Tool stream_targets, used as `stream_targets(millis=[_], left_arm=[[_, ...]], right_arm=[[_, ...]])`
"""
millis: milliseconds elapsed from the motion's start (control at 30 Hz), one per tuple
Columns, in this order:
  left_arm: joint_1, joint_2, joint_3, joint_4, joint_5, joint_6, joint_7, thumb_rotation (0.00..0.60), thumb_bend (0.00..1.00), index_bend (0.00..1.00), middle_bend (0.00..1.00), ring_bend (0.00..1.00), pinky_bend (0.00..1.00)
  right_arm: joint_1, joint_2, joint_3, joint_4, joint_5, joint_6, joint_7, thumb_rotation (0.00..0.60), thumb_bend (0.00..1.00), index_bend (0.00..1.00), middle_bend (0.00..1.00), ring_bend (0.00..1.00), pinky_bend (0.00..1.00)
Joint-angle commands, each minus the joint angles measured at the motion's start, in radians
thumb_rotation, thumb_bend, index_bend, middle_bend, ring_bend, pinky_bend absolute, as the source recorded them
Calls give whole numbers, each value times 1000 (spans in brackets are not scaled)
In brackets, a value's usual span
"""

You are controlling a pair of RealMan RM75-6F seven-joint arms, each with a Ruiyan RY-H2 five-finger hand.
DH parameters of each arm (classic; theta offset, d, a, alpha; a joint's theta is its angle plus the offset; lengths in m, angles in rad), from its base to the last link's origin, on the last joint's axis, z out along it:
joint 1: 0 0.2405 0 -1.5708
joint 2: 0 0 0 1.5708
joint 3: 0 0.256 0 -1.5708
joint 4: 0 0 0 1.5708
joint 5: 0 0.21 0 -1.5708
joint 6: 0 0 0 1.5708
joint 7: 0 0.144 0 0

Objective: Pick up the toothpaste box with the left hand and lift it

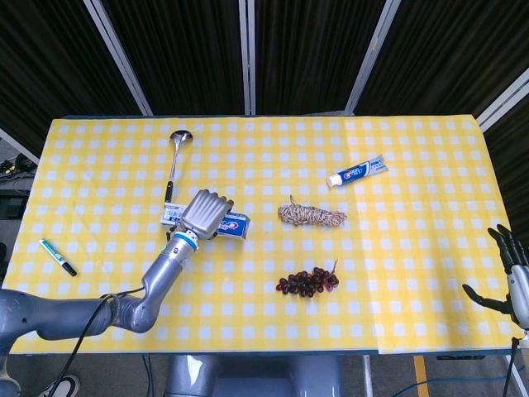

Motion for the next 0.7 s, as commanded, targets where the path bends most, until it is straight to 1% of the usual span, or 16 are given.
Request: stream_targets(millis=[33, 167, 267, 333, 367, 433, 700], left_arm=[[-10, 44, -14, -38, -1, -1, 24, 600, 414, 669, 459, 442, 453], [-21, 103, -31, -99, 12, 18, 52, 600, 414, 667, 458, 443, 453], [-17, 120, -50, -128, 23, 47, 43, 600, 413, 665, 458, 443, 453], [-4, 122, -80, -146, 34, 81, 3, 600, 413, 659, 457, 443, 449], [6, 118, -103, -152, 49, 109, -32, 600, 413, 654, 455, 442, 445], [25, 106, -130, -151, 89, 150, -93, 600, 412, 643, 449, 442, 440], [72, 56, -191, -126, 196, 243, -260, 600, 412, 586, 402, 419, 413]], right_arm=[[0, 0, 0, 0, 0, 1, 0, 600, 85, 0, 0, 0, 0], [-1, 1, 0, -2, -1, 2, 0, 600, 85, 0, 0, 0, 0], [-1, 1, 0, -3, -3, 4, 0, 600, 85, 0, 0, 0, 0], [-2, 1, 0, -4, -4, 6, -1, 600, 85, 0, 0, 0, 0], [-3, 2, -1, -5, -5, 7, -1, 600, 85, 0, 0, 0, 0], [-4, 2, -1, -7, -8, 10, -2, 600, 85, 0, 0, 0, 0], [-4, 1, -2, -9, -10, 12, -6, 600, 85, 0, 0, 0, 0]])
